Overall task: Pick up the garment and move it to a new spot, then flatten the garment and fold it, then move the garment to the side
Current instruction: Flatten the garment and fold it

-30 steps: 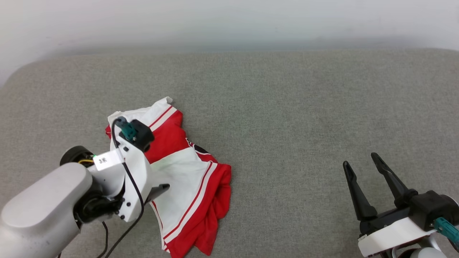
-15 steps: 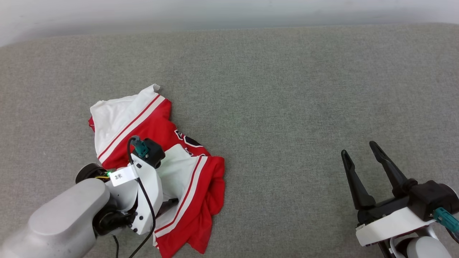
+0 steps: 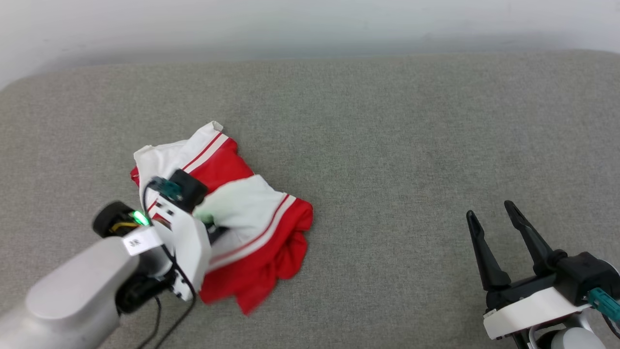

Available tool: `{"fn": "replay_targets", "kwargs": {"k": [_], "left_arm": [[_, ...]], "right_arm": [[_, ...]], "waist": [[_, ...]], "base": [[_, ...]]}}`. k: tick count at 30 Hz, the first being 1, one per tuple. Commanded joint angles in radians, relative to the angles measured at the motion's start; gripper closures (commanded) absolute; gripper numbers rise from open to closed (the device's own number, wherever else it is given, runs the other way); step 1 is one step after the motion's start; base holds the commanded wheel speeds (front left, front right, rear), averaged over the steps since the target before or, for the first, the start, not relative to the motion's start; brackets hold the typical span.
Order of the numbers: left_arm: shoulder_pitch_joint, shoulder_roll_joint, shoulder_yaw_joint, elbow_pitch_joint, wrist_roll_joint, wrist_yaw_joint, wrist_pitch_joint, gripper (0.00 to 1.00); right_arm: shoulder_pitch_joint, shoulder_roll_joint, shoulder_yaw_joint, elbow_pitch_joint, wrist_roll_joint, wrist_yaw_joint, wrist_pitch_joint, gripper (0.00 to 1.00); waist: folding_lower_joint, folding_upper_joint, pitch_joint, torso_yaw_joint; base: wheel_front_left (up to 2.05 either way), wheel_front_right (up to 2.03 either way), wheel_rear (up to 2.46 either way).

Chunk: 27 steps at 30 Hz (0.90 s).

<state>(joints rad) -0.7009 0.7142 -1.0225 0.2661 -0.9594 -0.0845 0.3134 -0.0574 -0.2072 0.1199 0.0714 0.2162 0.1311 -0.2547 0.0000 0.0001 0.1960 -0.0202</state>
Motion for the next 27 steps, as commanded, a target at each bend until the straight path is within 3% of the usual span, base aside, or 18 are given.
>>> {"fn": "replay_targets", "kwargs": {"k": [1,7,11,19,27], "left_arm": [[-0.022,0.022,0.021,-0.019,0.018,0.013,-0.027,1.0],[-0.059,0.068,0.08,-0.105,0.055,0.062,-0.106,1.0],[-0.106,0.057,0.102,-0.148,0.116,0.102,-0.163,1.0],[-0.254,-0.107,0.059,-0.063,0.286,0.159,-0.234,1.0],[-0.359,-0.341,-0.035,0.189,0.417,0.166,-0.326,1.0]], "right_arm": [[0.012,0.008,-0.003,0.0,0.0,-0.001,-0.004,0.0],[0.014,0.014,-0.005,-0.001,-0.001,-0.001,-0.006,0.0],[0.01,0.015,-0.013,-0.004,-0.001,-0.001,-0.007,0.0],[-0.034,0.023,-0.021,-0.01,-0.002,-0.001,-0.009,0.0],[-0.081,0.033,-0.038,-0.013,-0.008,-0.001,-0.01,0.0]], "waist": [[0.0,-0.0001,-0.015,0.005],[0.0,-0.0001,-0.033,-0.001],[0.0,-0.0001,-0.032,-0.016],[0.0,-0.0001,0.022,-0.074],[0.0,-0.0001,0.089,-0.126]], "base": [[0.0,0.0,0.0],[0.0,0.0,0.0],[0.0,0.0,0.0],[0.0,0.0,0.0],[0.0,0.0,0.0]]}}
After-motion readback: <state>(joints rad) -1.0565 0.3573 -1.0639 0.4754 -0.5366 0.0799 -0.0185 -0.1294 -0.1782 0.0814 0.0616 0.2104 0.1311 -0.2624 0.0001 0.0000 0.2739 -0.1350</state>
